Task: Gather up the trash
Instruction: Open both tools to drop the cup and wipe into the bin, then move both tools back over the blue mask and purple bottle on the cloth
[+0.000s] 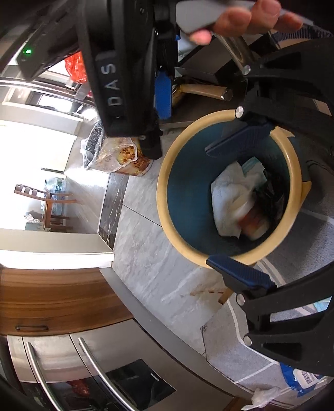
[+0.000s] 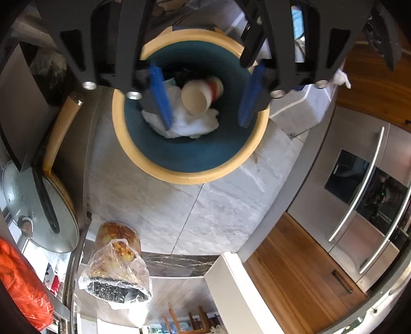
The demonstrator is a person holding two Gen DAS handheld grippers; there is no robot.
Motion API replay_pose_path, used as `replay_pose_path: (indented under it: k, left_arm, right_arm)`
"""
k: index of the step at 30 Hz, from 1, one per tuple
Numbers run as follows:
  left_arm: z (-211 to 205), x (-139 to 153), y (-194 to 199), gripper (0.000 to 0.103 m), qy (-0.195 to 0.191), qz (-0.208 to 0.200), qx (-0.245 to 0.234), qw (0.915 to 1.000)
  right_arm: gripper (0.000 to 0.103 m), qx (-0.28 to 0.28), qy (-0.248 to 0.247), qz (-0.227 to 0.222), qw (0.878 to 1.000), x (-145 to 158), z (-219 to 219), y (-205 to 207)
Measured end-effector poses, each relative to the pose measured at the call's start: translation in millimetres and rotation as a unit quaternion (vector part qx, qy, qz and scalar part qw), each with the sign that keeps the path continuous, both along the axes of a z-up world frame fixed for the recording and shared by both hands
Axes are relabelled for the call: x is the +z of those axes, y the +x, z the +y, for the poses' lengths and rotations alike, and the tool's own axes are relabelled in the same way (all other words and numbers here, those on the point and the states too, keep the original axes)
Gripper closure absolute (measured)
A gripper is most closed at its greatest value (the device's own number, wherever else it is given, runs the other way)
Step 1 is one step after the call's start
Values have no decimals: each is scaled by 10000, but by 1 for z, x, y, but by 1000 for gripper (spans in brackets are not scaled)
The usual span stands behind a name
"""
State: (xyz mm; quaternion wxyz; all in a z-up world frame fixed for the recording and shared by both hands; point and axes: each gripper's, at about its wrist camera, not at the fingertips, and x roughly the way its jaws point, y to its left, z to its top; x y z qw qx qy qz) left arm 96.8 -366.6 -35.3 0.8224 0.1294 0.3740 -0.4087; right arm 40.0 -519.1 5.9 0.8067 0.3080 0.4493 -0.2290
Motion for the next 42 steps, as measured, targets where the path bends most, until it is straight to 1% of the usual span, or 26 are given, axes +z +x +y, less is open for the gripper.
replay_pose_path:
  k: [1, 4, 7, 11, 14, 18, 20, 24, 27, 31, 33, 37, 40, 42]
  left_arm:
    - [4, 2, -1, 19, -10, -6, 47, 10000]
    - [12, 5, 0, 16, -4, 1, 156, 9999]
    - [23, 11, 1, 15, -45, 4, 263, 9996]
    - [42, 26, -1, 15, -113, -29, 440, 9990]
    - [62, 40, -4, 15, -72, -138, 584, 9982]
    - [91, 55, -7, 15, -39, -173, 750, 9970]
    - [110, 63, -11, 15, 58, -247, 882, 9958]
    - [150, 77, -15, 14, 142, -349, 1122, 9930]
    - [181, 85, -17, 14, 162, -404, 1323, 9903]
    - [228, 95, -19, 13, 156, -476, 1713, 9840]
    - [245, 98, -18, 11, 204, -534, 1888, 9803]
    - [279, 96, -25, 10, 191, -604, 2272, 9718]
    - [303, 88, -21, 9, 11, -455, 2623, 9639]
    - [314, 83, -18, 9, -19, -403, 2747, 9607]
  right_arm:
    - [29, -30, -14, -29, 10000, 1, 0, 0]
    - [21, -49, -151, -33, 9999, 4, 1, 1]
    - [18, 32, -315, 13, 9995, 5, 6, 4]
    - [15, 187, -626, 46, 9979, 9, 17, 9]
    - [14, 358, -792, 23, 9962, 12, 26, 13]
    - [13, 678, -994, -182, 9926, 22, 46, 17]
    - [13, 832, -1062, -310, 9904, 26, 55, 19]
    - [11, 1233, -1264, -677, 9820, 40, 81, 23]
    - [11, 1541, -1286, -914, 9754, 46, 99, 25]
    - [10, 1896, -1206, -1139, 9677, 52, 118, 28]
    - [9, 2055, -1142, -1197, 9646, 53, 126, 30]
    - [9, 2429, -1064, -1106, 9579, 49, 143, 36]
    - [8, 2749, -1075, -1006, 9502, 43, 157, 40]
    - [8, 2981, -1003, -879, 9452, 36, 167, 42]
